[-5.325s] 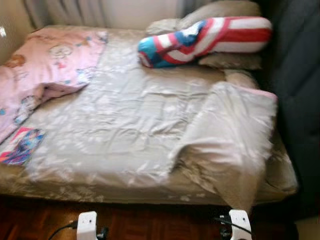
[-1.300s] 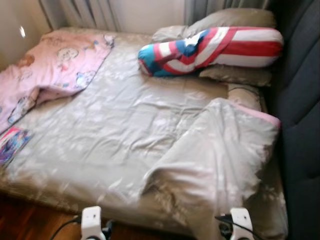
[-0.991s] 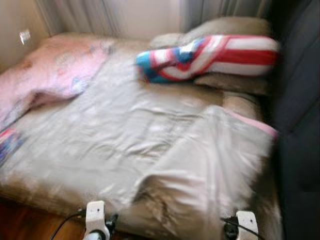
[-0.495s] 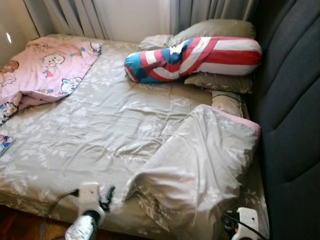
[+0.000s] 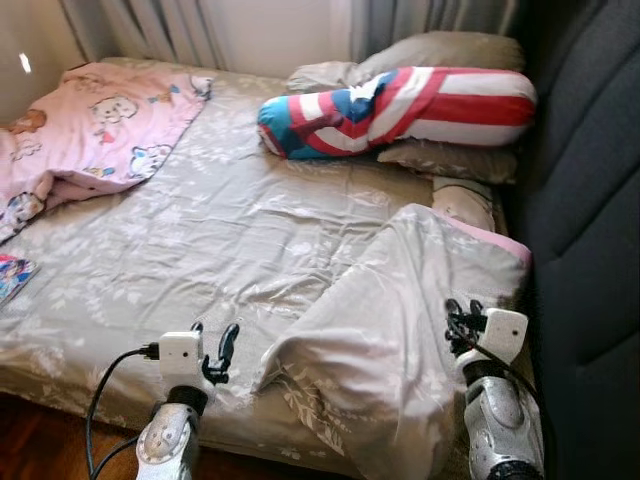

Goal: Clean up the room

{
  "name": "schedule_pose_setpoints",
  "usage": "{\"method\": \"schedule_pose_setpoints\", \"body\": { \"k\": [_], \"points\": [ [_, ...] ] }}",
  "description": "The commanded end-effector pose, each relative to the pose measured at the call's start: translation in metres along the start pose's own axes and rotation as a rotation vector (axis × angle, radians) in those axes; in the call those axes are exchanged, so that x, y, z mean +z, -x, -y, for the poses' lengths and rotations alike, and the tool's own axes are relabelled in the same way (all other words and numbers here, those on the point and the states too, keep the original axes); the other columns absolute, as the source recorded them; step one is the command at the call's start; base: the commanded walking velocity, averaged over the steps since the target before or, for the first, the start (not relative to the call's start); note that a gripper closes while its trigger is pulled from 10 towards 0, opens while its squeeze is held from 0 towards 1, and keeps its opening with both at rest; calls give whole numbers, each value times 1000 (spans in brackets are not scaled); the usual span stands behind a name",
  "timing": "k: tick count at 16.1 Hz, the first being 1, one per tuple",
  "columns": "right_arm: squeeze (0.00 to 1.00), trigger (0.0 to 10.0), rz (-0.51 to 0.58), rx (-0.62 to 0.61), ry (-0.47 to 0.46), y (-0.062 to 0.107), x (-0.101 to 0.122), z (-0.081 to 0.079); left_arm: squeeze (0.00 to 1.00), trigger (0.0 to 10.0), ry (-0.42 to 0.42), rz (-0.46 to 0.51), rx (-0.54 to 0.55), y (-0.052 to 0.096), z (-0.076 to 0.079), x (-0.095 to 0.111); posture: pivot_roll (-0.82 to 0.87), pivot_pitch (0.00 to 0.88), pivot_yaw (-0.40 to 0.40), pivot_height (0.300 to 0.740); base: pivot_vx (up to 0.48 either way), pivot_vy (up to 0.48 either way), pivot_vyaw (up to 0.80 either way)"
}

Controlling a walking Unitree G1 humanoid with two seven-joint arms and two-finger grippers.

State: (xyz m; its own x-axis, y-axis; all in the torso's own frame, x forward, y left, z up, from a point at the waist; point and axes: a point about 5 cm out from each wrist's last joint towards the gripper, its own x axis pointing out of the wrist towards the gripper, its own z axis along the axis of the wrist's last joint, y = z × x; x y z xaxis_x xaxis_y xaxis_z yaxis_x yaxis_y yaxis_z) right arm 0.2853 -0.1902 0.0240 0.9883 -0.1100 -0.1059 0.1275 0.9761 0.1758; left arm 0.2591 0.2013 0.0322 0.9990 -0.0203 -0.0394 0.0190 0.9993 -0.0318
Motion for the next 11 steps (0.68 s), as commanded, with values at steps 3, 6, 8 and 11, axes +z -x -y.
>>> {"method": "schedule_pose_setpoints", "body": {
  "k": [3,6,8,11],
  "points": [
    [0,10000,-86,-44,-36,11,-18,-1,0,10000,-18,-18,-7,5,-2,3,1,156,-40,740,0,104,0],
    [0,10000,-78,-39,-21,12,-16,-4,0,10000,-19,-10,-9,4,-3,7,-2,146,-36,740,0,0,-185],
    [0,10000,-87,-37,-6,15,-19,-3,0,10000,-15,-18,-20,5,1,7,-4,141,-35,740,0,0,0],
    [0,10000,-100,-68,-8,17,-21,2,0,10000,-11,-20,-22,6,3,7,-3,133,-34,740,0,0,0]
  ]
}}
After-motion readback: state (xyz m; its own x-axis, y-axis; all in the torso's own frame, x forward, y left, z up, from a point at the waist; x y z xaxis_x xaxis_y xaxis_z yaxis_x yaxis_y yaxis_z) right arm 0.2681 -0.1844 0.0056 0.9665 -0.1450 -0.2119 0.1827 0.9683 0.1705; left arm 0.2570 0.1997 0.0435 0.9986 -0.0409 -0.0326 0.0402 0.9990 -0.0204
